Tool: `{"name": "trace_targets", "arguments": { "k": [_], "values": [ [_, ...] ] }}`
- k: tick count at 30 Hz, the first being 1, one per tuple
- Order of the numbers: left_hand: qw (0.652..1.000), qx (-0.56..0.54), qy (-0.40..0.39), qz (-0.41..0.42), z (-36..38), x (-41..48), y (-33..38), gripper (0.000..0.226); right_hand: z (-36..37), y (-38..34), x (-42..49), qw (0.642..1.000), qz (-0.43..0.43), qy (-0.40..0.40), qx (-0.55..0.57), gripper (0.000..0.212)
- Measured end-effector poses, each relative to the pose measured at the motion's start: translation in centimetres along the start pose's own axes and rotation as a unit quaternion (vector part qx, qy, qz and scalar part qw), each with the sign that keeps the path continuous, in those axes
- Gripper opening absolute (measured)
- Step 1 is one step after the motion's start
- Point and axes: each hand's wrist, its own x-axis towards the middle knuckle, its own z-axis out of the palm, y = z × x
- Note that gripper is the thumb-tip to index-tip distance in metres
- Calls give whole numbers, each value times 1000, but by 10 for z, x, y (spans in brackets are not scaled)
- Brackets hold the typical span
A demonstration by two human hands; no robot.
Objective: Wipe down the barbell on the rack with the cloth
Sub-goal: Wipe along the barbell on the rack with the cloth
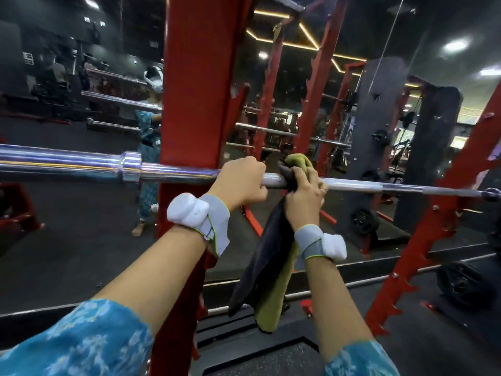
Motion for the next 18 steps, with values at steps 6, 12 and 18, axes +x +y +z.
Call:
{"name": "trace_targets", "arguments": {
  "k": [6,12,18],
  "values": [
    [993,96,-38,-48,9,28,40,33,-5,13,16,999,-32,-1,-23,43],
    [990,112,7,-84,39,43,65,26,-7,61,22,999,-43,31,-9,48],
    [982,135,38,-128,47,50,70,29,-8,69,41,999,-25,29,13,46]
  ]
}}
